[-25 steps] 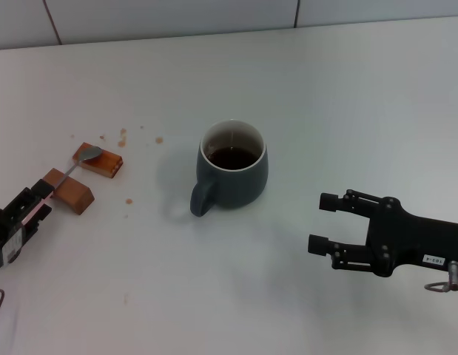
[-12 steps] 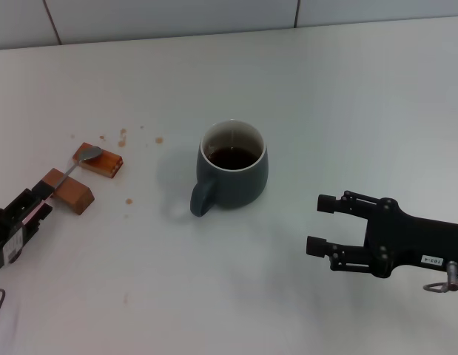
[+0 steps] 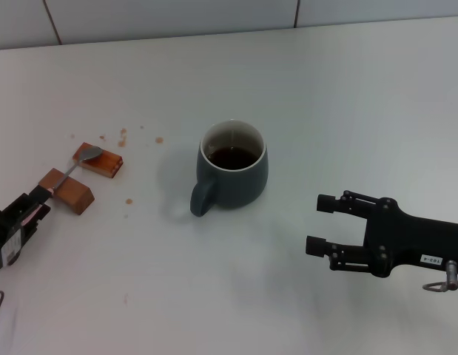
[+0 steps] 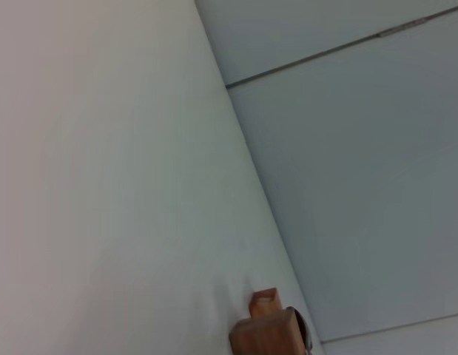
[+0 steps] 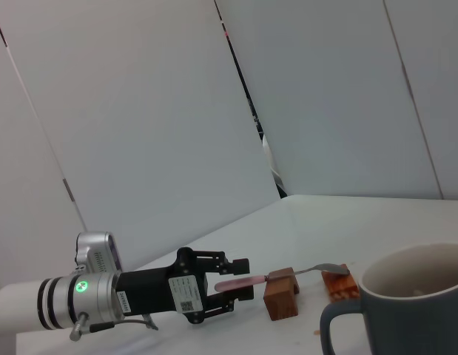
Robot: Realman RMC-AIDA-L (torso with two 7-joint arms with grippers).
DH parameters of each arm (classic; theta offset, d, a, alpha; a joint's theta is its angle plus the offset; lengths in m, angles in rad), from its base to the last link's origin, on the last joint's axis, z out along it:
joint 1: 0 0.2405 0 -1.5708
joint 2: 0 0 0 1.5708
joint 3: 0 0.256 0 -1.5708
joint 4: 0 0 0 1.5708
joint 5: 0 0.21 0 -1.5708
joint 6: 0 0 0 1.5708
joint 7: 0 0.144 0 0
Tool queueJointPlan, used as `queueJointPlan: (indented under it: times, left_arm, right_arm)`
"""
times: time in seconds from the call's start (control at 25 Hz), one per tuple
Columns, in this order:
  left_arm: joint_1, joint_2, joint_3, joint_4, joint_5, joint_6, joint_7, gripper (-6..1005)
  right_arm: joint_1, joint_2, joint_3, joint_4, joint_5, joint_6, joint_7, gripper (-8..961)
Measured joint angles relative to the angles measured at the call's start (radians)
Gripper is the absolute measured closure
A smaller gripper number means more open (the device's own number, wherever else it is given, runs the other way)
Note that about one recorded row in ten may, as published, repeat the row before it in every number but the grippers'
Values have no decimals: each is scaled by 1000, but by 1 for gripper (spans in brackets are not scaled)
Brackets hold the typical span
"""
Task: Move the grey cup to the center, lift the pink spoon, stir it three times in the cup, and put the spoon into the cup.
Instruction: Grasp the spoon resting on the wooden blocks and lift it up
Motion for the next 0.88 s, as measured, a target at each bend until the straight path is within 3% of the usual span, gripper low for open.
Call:
queueJointPlan:
  times: [0.88]
  left_arm:
    - [-8, 0, 5, 0, 0, -32, -23, 643]
  right_arm:
    - [2, 0, -14, 0, 0, 9, 11, 119]
